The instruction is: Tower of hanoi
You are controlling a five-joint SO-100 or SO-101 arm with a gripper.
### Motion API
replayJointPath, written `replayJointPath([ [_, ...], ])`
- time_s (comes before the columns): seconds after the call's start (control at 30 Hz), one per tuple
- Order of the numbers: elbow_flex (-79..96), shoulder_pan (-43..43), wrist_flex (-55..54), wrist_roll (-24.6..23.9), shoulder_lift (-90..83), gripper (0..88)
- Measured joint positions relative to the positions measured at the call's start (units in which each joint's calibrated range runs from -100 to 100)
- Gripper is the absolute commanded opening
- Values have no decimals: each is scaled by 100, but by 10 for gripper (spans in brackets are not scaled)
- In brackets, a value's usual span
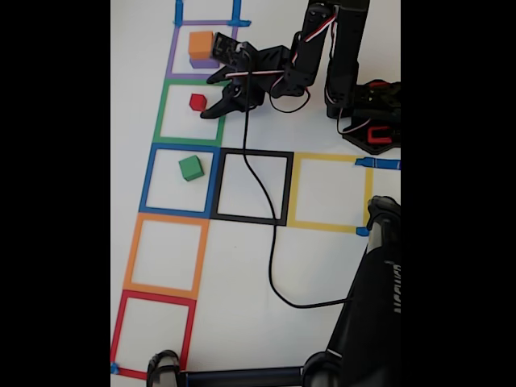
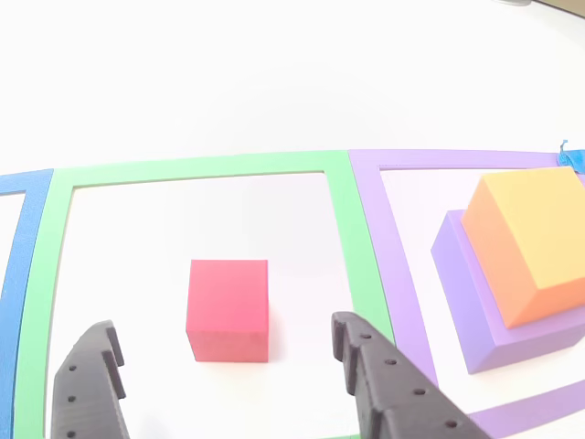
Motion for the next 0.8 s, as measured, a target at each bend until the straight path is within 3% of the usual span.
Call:
replayJointPath([
  [0.8, -841, -304, -774, 0, 1503, 195],
])
